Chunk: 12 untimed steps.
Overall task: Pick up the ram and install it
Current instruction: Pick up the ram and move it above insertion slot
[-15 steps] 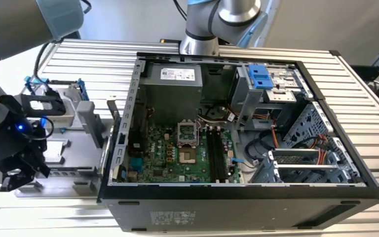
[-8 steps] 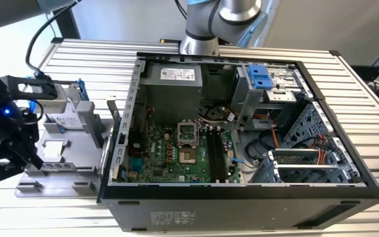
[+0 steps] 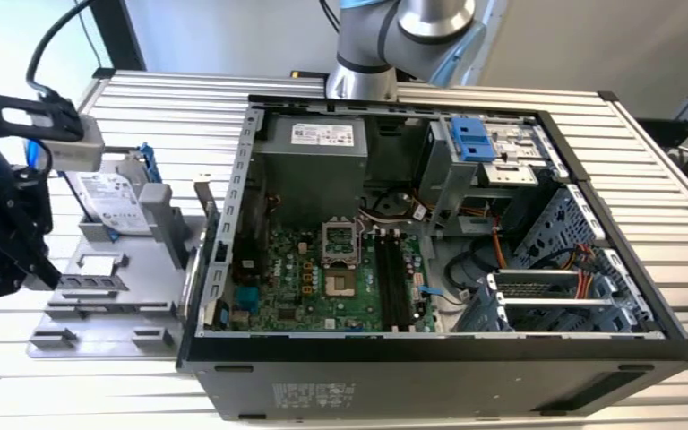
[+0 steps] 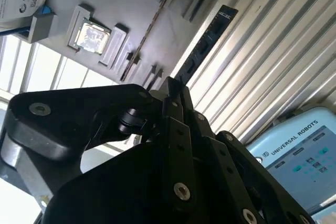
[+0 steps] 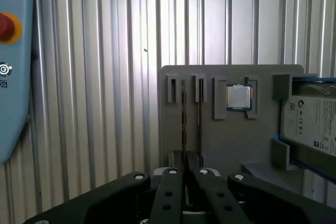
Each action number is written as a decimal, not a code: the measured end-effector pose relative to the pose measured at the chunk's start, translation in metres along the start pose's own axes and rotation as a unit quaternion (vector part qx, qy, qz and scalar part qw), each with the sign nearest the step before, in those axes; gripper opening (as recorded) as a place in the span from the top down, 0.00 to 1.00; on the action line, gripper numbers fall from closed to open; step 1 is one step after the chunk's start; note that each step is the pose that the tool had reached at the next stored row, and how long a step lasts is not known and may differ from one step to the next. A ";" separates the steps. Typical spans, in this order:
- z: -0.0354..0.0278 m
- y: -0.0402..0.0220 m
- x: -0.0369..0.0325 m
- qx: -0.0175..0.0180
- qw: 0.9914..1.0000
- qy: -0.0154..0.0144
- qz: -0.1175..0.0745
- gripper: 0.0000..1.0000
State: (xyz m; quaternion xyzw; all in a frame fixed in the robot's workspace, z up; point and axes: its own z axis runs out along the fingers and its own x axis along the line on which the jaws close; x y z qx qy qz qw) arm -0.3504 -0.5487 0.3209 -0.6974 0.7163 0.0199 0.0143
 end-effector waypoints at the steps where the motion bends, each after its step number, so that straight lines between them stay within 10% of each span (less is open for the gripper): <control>1: -0.0043 0.0000 -0.0002 0.000 1.000 0.000 0.000 1.00; 12: -0.0544 0.0005 -0.0026 0.000 1.000 0.000 0.000 1.00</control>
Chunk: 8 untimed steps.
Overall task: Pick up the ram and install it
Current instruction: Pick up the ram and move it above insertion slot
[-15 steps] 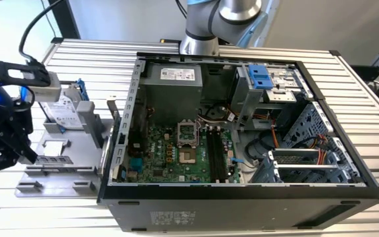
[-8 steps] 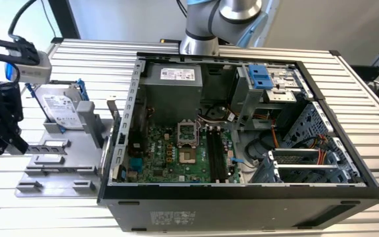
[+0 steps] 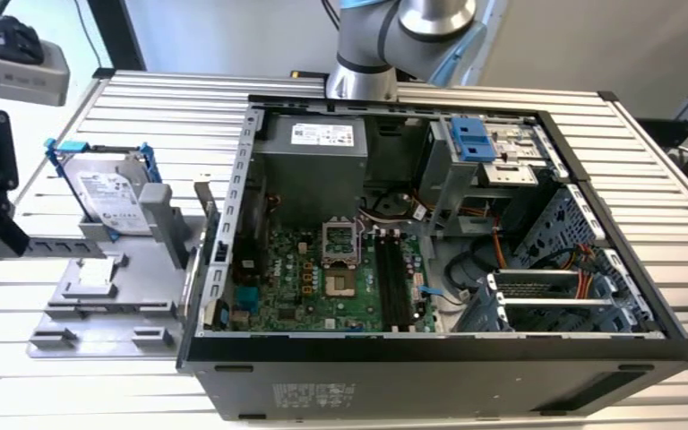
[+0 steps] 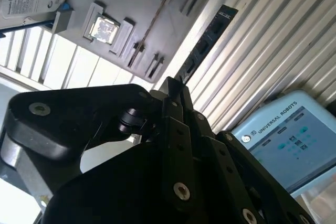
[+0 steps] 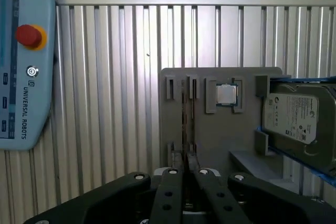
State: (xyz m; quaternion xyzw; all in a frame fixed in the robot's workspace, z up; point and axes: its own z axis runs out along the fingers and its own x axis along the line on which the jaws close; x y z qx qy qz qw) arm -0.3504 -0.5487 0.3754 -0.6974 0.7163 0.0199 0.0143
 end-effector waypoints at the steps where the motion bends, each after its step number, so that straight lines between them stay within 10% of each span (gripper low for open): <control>1: -0.0045 0.0000 -0.0002 0.000 1.000 0.000 0.000 1.00; 8: -0.0263 0.0002 -0.0012 0.000 1.000 0.000 0.000 1.00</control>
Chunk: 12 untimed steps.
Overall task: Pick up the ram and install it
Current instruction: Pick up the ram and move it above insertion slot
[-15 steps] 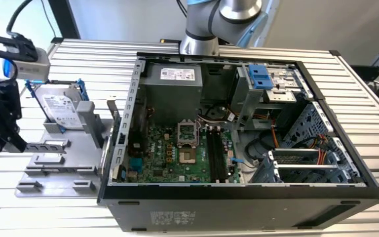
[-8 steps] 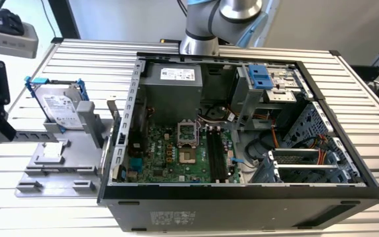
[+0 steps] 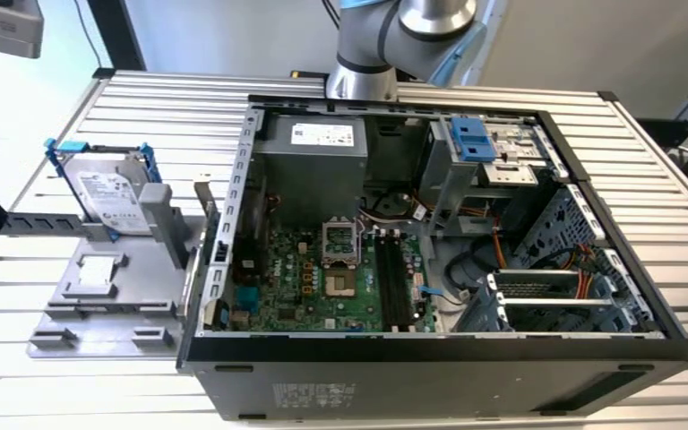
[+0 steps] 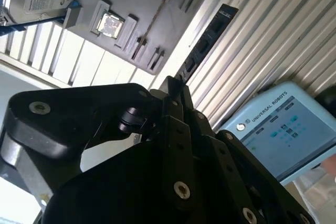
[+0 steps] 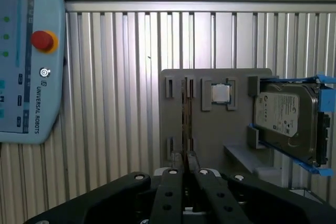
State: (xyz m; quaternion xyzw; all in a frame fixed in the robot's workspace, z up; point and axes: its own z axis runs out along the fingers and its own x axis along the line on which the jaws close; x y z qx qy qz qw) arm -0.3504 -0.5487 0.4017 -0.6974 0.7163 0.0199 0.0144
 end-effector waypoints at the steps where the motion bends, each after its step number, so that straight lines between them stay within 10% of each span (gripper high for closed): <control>1: 0.0000 0.0000 0.0000 0.000 1.000 0.000 0.000 1.00; 6: -0.0002 -0.0020 -0.0002 0.000 1.000 0.000 0.000 1.00; 12: -0.0004 -0.0286 -0.0008 -0.001 1.000 0.000 0.000 1.00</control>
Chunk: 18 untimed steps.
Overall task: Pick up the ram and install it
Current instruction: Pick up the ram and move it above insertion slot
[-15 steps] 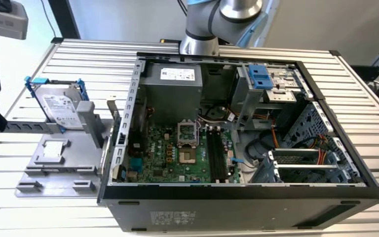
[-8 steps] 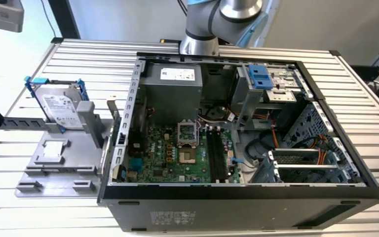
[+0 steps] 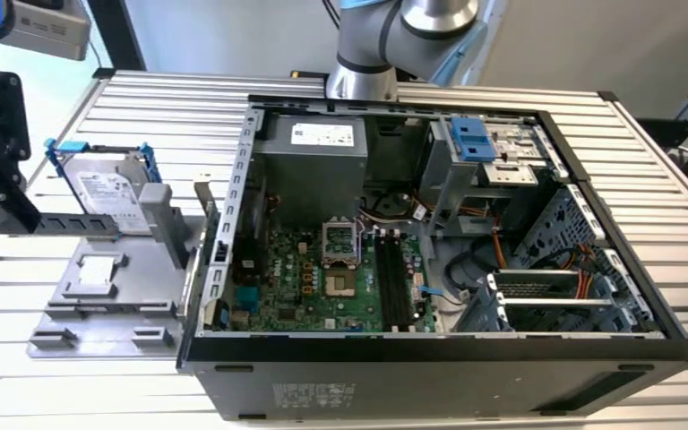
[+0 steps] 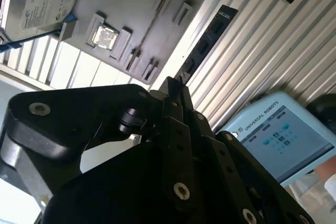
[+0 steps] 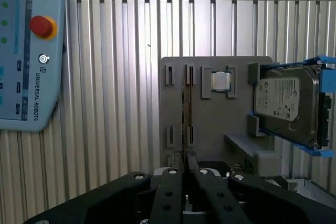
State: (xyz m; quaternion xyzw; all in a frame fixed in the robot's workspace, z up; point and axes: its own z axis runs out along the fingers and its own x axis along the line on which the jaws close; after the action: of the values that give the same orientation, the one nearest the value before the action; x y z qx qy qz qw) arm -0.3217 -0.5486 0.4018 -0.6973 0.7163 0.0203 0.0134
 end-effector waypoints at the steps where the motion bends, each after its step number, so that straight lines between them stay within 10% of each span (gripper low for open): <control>1: 0.0000 -0.0046 -0.0001 0.000 1.000 0.000 0.000 1.00; 18: -0.0007 -0.0820 -0.0037 0.000 1.000 0.000 0.000 1.00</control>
State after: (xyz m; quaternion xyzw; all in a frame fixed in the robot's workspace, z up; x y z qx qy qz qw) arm -0.2397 -0.5472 0.4018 -0.6974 0.7163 0.0203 0.0134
